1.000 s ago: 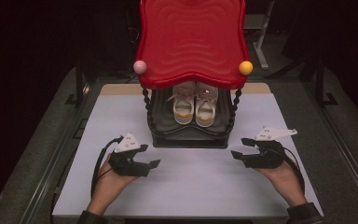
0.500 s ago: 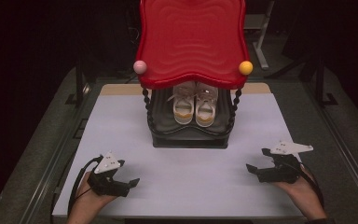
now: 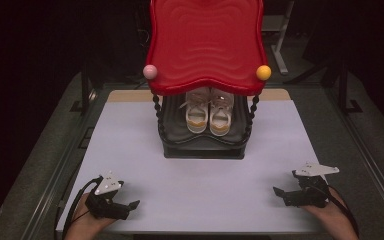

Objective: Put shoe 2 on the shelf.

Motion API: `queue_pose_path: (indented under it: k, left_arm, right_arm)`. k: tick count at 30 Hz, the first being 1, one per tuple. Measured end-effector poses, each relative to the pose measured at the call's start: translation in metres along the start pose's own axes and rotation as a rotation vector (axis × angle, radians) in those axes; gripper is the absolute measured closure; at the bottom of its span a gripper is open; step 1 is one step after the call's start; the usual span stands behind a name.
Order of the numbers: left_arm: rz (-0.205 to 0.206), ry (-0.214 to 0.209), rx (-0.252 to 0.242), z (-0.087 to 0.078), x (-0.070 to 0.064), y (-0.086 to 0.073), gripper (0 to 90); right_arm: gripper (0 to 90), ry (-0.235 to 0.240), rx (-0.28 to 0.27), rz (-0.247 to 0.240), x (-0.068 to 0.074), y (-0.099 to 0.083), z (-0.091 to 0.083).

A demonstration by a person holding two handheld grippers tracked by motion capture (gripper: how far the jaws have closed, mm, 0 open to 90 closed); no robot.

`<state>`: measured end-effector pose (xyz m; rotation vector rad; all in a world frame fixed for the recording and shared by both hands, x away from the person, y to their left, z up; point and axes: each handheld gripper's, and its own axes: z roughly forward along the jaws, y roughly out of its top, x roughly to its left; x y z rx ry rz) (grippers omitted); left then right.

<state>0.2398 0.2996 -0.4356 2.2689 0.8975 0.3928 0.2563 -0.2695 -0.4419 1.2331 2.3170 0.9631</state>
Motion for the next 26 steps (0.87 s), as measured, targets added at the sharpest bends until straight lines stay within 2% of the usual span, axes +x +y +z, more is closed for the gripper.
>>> queue_pose_path:
  k: [3,6,9,15,26]
  left_arm:
    - [0.003,0.001,0.013,0.003,0.003,-0.004,13.0]
    - [-0.002,0.002,0.017,0.004,0.004,-0.007,13.0]
    - [-0.018,-0.009,0.0,0.005,0.006,-0.009,12.9]
    - [-0.01,-0.02,-0.052,0.006,0.007,-0.016,12.8]
    - [-0.008,-0.022,-0.058,0.006,0.007,-0.017,12.9]
  right_arm:
    - [2.5,-0.011,0.029,-0.009,0.0,-0.004,0.005]
    - [1.3,-0.012,0.059,-0.02,0.0,-0.007,0.01]
    - [1.2,-0.007,0.053,-0.011,-0.001,-0.008,0.01]
    - [0.8,0.005,0.023,0.001,-0.003,-0.012,0.011]
    - [0.8,0.004,0.021,0.0,-0.003,-0.013,0.011]
